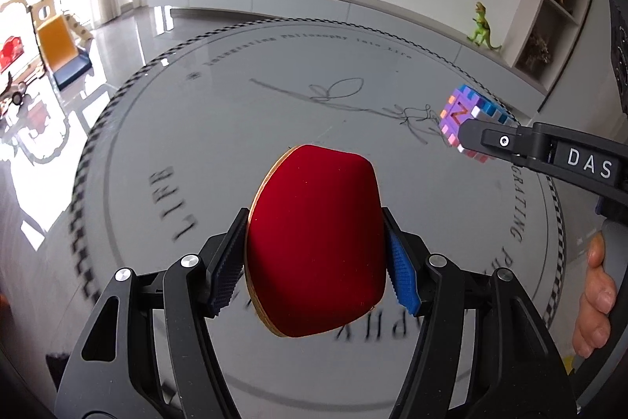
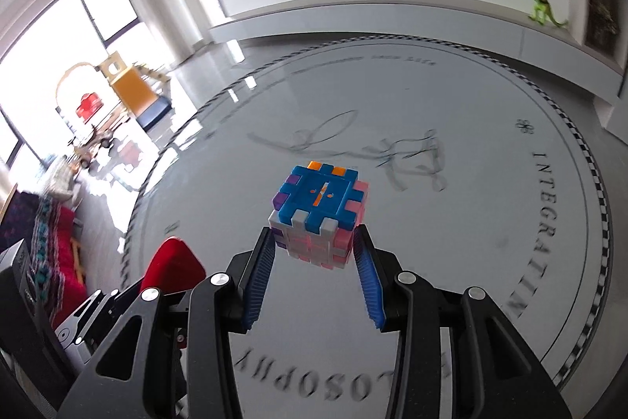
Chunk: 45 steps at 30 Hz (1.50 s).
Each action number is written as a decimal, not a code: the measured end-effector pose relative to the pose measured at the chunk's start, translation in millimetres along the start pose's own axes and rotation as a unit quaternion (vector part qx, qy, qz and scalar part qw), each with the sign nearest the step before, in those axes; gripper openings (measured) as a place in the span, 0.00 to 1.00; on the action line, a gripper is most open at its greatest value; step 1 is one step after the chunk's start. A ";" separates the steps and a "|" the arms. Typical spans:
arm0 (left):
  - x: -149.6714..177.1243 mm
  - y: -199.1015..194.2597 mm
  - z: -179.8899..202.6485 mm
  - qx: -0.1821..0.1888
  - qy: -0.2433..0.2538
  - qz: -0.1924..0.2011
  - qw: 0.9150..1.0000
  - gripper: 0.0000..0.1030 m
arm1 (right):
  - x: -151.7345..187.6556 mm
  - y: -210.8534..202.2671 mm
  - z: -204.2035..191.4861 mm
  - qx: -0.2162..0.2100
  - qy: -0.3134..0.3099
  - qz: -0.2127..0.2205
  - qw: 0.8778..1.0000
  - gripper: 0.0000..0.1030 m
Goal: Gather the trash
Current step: 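Carry paddle and toy block over the trash bag and open both tools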
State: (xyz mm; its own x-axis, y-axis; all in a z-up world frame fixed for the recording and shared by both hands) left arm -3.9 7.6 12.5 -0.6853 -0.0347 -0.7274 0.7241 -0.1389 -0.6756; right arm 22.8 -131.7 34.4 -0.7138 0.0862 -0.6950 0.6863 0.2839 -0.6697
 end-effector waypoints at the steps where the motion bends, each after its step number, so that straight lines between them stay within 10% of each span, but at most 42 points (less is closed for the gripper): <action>1: 5.2 -6.6 -2.2 -0.004 -0.002 0.003 1.000 0.60 | 6.4 -3.0 -10.4 -0.009 -0.008 -0.002 1.000 0.42; 21: 119.0 -141.8 -136.2 -0.114 -0.111 0.038 0.987 0.60 | 132.0 -41.2 -220.8 -0.149 -0.157 -0.052 0.975 0.42; 41: 318.7 -230.5 -288.7 -0.266 -0.297 -0.030 0.917 0.61 | 318.3 -37.8 -389.9 -0.252 -0.337 -0.194 0.886 0.42; 45: 346.2 -239.4 -297.0 -0.294 -0.307 -0.051 0.904 0.94 | 330.2 -32.2 -401.0 -0.248 -0.350 -0.194 0.882 0.71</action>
State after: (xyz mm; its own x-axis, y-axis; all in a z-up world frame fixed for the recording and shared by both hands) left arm -391.5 322.7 -113.4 -0.5344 -0.6185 -0.5761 0.4468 0.3719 -0.8137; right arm -291.1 270.5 -68.6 -0.5019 -0.6709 -0.5459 0.1402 0.5597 -0.8168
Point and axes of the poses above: each gripper's, at about its wrist camera, not at the fingertips, and y roughly the way its jaws point, z to its right, x to its underside, the point moved 9 cm from there along y, roughly the way its jaws point, and after that the axes turned 5 degrees about z, right-handed, at the moved point
